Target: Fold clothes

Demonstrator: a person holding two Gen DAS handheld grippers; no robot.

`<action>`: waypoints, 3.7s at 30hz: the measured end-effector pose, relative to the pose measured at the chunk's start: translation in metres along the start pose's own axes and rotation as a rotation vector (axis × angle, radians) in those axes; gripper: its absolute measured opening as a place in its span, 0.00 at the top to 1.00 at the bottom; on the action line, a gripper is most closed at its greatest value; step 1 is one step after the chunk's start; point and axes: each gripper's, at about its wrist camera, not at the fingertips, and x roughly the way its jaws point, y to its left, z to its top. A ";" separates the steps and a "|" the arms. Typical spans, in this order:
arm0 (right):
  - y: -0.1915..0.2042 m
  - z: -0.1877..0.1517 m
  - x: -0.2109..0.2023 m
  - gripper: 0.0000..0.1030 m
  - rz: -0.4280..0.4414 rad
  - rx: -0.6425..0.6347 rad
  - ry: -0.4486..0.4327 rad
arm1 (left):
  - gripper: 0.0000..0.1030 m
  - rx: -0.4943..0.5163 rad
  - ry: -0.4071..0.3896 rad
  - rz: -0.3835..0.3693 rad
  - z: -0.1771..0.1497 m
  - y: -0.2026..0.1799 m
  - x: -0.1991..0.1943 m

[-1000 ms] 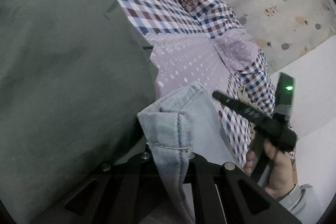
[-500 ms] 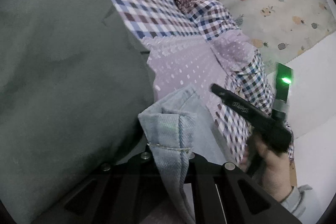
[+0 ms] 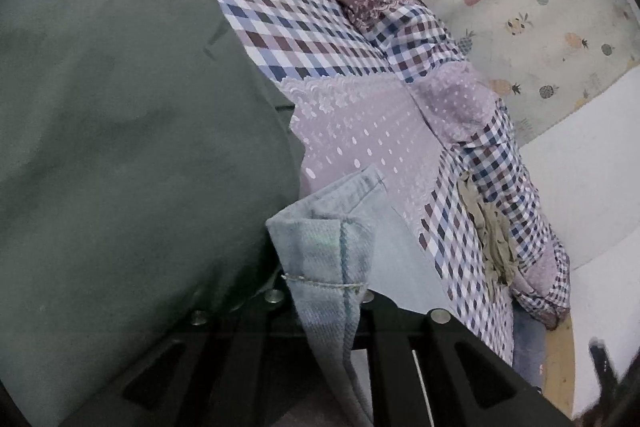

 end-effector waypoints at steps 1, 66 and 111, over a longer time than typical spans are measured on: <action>-0.020 -0.017 -0.022 0.34 -0.045 0.040 -0.021 | 0.84 -0.008 -0.019 0.004 -0.001 0.000 -0.004; -0.386 -0.478 -0.319 0.24 -0.526 1.349 -0.339 | 0.88 1.832 0.115 -0.456 -0.751 -0.501 -0.056; -0.328 -0.378 -0.227 0.24 -0.197 0.952 -0.182 | 0.20 1.654 0.048 -0.233 -0.517 -0.404 -0.027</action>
